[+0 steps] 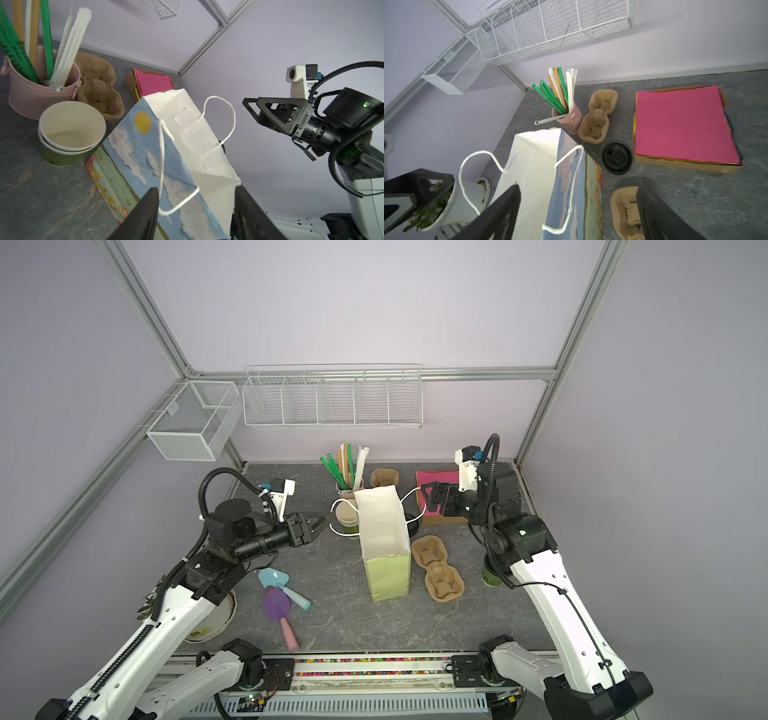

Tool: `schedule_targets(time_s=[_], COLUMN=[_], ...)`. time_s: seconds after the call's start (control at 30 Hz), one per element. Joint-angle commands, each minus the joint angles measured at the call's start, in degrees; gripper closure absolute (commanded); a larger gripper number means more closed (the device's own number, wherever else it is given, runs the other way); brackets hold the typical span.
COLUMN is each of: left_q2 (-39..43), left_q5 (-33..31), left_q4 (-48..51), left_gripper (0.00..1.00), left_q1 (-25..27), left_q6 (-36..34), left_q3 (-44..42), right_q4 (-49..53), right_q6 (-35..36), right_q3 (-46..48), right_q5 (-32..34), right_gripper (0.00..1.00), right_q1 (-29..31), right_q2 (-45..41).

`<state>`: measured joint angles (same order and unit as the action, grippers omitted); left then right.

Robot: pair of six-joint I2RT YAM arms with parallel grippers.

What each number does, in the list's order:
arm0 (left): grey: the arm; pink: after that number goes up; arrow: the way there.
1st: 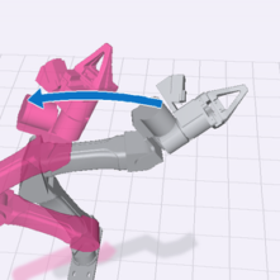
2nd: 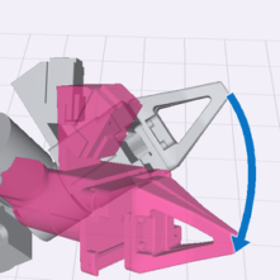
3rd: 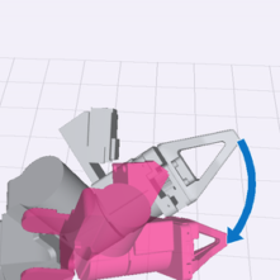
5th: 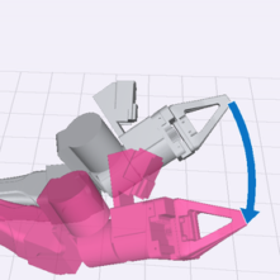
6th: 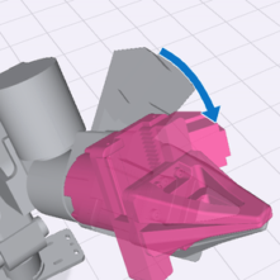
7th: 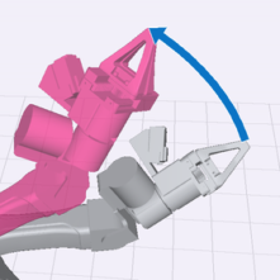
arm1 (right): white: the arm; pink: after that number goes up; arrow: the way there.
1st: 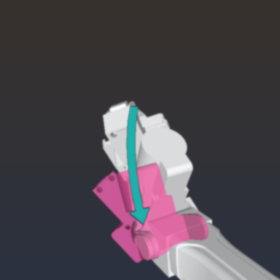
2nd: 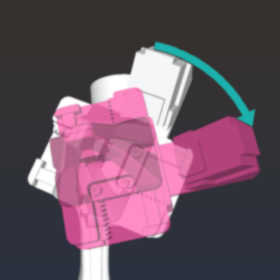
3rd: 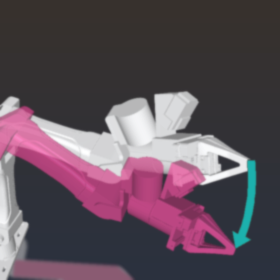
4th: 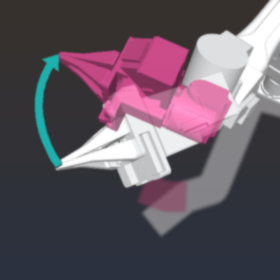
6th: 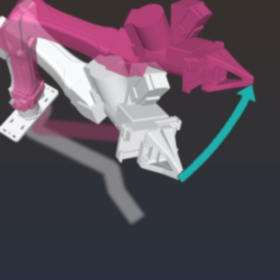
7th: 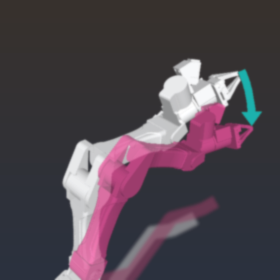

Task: Pack the takeout coffee
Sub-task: 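Lower the right gripper to the cup carrier while the left gripper withdraws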

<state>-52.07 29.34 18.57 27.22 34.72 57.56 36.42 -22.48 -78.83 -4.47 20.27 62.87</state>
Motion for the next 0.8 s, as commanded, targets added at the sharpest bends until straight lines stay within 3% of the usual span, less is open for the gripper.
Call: schedule_targets(time_s=[0.0, 0.1, 0.3, 0.6, 0.77], left_q2=[1.51, 2.12, 4.91, 7.69, 8.58], left_q5=[-5.78, -8.81, -16.83, -22.91, -25.17], left_q4=[8.98, 12.81, 12.85, 9.88, 9.23], left_gripper=[0.29, 0.2, 0.04, 0.01, 0.01], left_q1=[-1.08, -2.45, -2.51, -2.5, -2.51], left_q6=[-6.62, -8.68, -8.71, -9.67, -10.27], left_q3=[4.64, 6.95, 5.5, 0.89, -1.24], right_q4=[9.14, 13.23, 14.75, 10.09, 10.92], right_q6=[-0.72, 1.02, 1.63, 2.94, 3.97], right_q3=[-1.72, -0.22, 9.84, 21.0, 21.19], right_q5=[10.75, 13.47, 9.72, 4.6, 8.59], right_gripper=[0.07, 0.12, 0.12, 0.12, 0.12], right_q1=[-0.38, -0.61, -0.59, 0.42, 3.81], right_q2=[-0.8, -0.42, 1.06, 5.65, 10.81])
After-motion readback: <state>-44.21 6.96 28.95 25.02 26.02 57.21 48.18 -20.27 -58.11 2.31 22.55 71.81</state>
